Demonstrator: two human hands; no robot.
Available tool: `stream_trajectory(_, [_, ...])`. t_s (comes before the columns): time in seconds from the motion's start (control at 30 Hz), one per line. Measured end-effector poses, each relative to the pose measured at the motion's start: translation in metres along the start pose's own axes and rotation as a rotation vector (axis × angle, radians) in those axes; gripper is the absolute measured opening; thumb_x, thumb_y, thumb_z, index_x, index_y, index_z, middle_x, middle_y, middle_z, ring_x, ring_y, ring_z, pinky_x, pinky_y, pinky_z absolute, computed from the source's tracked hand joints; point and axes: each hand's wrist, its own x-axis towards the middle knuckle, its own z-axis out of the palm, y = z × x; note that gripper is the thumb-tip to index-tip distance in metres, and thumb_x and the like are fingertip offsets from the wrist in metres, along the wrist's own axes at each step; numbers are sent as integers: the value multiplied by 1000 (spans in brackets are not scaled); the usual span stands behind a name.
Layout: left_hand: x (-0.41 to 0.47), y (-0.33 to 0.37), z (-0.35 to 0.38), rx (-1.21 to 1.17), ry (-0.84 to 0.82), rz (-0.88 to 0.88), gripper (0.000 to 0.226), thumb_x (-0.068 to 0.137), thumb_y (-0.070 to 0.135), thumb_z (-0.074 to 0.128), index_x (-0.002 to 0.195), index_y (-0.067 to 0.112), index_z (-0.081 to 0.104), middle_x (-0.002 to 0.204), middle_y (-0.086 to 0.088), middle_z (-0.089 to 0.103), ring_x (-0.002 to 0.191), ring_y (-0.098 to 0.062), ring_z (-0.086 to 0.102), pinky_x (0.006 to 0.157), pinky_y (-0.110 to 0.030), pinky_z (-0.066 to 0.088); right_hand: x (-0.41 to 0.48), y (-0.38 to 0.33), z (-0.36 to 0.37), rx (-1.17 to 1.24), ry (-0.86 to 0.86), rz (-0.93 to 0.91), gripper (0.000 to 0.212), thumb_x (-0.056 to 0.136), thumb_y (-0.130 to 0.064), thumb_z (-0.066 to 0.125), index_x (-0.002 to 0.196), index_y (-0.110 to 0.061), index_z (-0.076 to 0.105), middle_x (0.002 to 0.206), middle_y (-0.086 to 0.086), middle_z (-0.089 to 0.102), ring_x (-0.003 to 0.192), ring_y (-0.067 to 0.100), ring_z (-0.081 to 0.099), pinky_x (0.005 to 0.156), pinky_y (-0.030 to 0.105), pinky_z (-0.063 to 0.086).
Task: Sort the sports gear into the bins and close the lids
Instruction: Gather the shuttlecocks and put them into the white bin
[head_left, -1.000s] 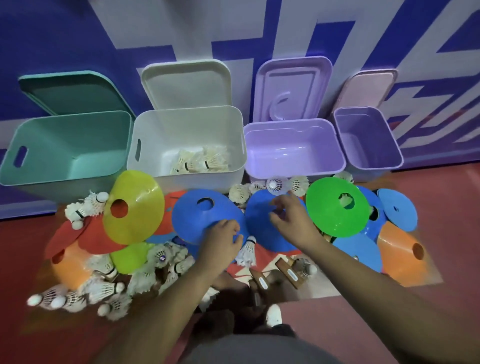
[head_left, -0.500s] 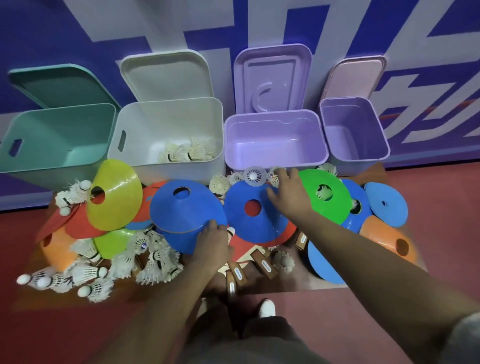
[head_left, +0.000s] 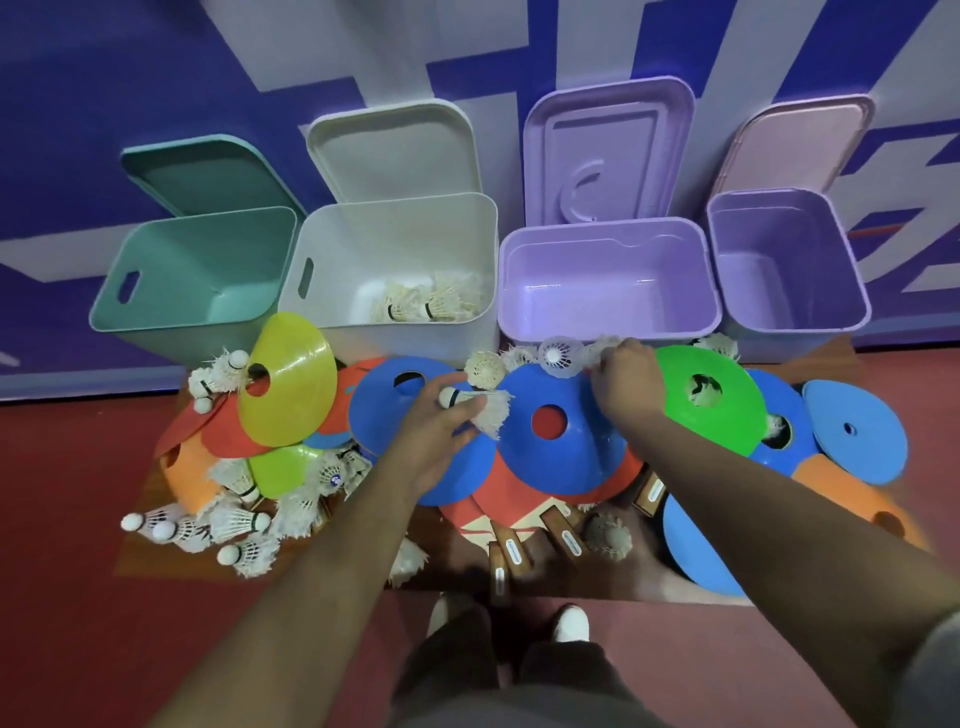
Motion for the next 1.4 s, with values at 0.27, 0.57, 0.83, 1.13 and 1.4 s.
stream_trajectory(0.27, [28,-6,-5,69,21,28,28,88,13,68,108,0,55,107,-13,64,97,-17,66,81,-20,53,-28,-15,-44,498,134,-110,27,92,-15,55,69,-7,44,66,8,47,65,28,46,59,37,30])
stream_trajectory(0.57, [39,11,-2,341,-246,110,34,85,1,69,113,15,58,115,-4,63,114,-20,59,103,-29,46,-36,-49,-45,661,-301,-184,27,94,-12,57,71,-20,47,64,-9,46,63,7,42,62,29,34])
stream_trajectory(0.83, [47,25,-31,516,-307,159,35,87,10,70,117,27,61,113,7,69,109,-9,62,87,-26,52,-26,-79,-41,817,-155,-7,44,99,-35,51,81,5,58,74,18,58,65,17,45,65,33,38])
stream_trajectory(1.13, [54,27,-62,305,-248,143,37,86,-1,66,113,23,60,106,9,73,106,-8,66,82,-18,51,13,-67,17,87,-71,-91,34,77,-18,59,51,-16,36,54,6,45,57,32,43,60,38,42])
stream_trajectory(1.4, [58,51,-71,386,-281,192,36,84,-3,68,114,15,58,111,-4,69,96,-11,66,73,-19,53,3,-80,-2,122,132,-23,18,82,-8,54,64,-8,53,65,13,58,65,32,43,65,40,40])
